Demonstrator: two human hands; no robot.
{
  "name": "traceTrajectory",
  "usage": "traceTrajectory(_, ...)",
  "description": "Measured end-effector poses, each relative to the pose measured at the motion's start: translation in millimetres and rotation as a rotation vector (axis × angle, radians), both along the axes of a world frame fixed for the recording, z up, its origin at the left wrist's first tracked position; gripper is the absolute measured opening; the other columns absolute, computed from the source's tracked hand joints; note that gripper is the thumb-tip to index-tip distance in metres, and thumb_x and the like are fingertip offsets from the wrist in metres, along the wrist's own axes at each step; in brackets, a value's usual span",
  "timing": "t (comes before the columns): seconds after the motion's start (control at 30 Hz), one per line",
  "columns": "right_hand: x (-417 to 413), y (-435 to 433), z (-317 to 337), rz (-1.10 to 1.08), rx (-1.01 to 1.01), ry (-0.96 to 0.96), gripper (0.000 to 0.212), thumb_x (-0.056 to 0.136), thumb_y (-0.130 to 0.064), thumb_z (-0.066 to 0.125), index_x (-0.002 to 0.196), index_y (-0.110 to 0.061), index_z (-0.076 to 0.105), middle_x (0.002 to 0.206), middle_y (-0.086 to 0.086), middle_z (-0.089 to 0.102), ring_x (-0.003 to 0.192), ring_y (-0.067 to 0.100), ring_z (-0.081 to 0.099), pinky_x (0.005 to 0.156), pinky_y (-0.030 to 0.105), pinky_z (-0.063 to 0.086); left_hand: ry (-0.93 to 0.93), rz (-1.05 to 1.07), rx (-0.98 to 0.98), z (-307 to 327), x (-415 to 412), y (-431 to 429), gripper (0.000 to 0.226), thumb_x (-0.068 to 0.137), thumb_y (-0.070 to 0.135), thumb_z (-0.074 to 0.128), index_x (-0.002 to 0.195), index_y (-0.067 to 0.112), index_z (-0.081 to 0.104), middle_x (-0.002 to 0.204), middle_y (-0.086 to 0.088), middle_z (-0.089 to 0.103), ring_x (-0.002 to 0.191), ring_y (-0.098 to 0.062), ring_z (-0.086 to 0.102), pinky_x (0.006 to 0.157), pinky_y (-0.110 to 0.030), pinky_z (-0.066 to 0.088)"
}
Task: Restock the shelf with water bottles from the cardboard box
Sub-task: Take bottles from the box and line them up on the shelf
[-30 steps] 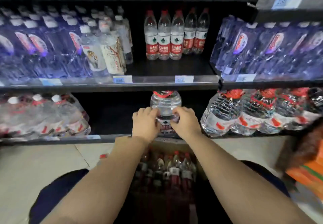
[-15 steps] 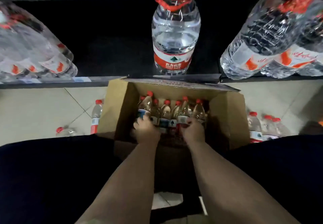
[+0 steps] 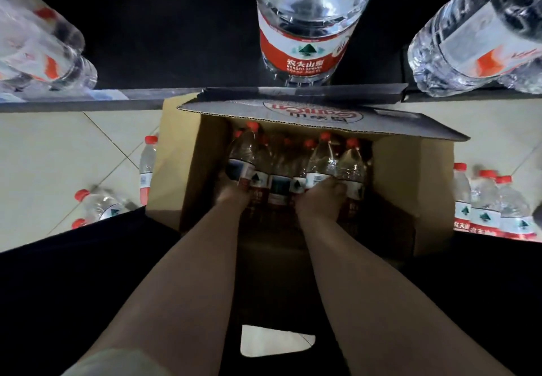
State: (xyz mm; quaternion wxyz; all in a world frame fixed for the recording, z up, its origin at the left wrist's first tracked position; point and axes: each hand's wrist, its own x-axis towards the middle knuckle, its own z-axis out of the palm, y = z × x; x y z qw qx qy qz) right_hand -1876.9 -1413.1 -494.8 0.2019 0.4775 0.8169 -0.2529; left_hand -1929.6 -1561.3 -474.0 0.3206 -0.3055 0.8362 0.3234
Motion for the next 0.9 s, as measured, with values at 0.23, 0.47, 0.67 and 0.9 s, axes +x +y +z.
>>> traceTrajectory(0.23, -12.7, 1.9, -4.5, 0.133, 0.104, -0.128, 0.050, 0.098, -0.009, 0.037, 0.144, 0.001, 0.020, 0.149, 0.028, 0.026, 0.137, 0.038, 0.030, 0.098, 0.047, 0.043, -0.160, 0.116, 0.109, 7.2, -1.1, -4.3, 0.087, 0.081, 0.044, 0.072, 0.151, 0.017, 0.027, 0.143, -0.013, 0.047, 0.128, -0.034, 0.049, 0.103, -0.044, 0.041)
traceTrajectory(0.47, 0.6, 6.4, 3.9, 0.108, 0.027, -0.040, 0.068, 0.086, -0.026, 0.067, 0.139, -0.005, 0.028, 0.142, 0.019, 0.035, 0.131, 0.032, 0.037, 0.097, 0.040, 0.044, -0.317, 0.389, 0.416, 15.2, 1.3, -2.3, 0.037, 0.084, 0.030, 0.069, 0.113, 0.012, 0.053, 0.086, -0.008, 0.067, 0.081, -0.022, 0.064, 0.074, -0.034, 0.049)
traceTrajectory(0.67, -3.0, -1.8, 11.2, 0.142, -0.002, -0.109, 0.074, 0.096, -0.024, 0.052, 0.150, -0.003, 0.006, 0.155, 0.025, 0.012, 0.144, 0.037, 0.016, 0.106, 0.044, 0.037, -0.302, 0.408, 0.470, 11.5, 1.6, -0.3, 0.046, 0.083, 0.031, 0.070, 0.120, 0.008, 0.053, 0.094, -0.010, 0.067, 0.087, -0.025, 0.065, 0.087, -0.040, 0.050)
traceTrajectory(0.9, -9.2, 2.6, 1.2, 0.242, 0.145, -0.109, 0.061, 0.094, -0.009, 0.045, 0.146, 0.003, 0.015, 0.145, 0.030, 0.030, 0.133, 0.042, 0.034, 0.094, 0.047, 0.047, -0.275, 0.473, 0.528, 10.1, 1.4, -2.3, 0.054, 0.084, 0.030, 0.071, 0.129, 0.008, 0.051, 0.109, -0.014, 0.066, 0.095, -0.028, 0.067, 0.085, -0.041, 0.052)
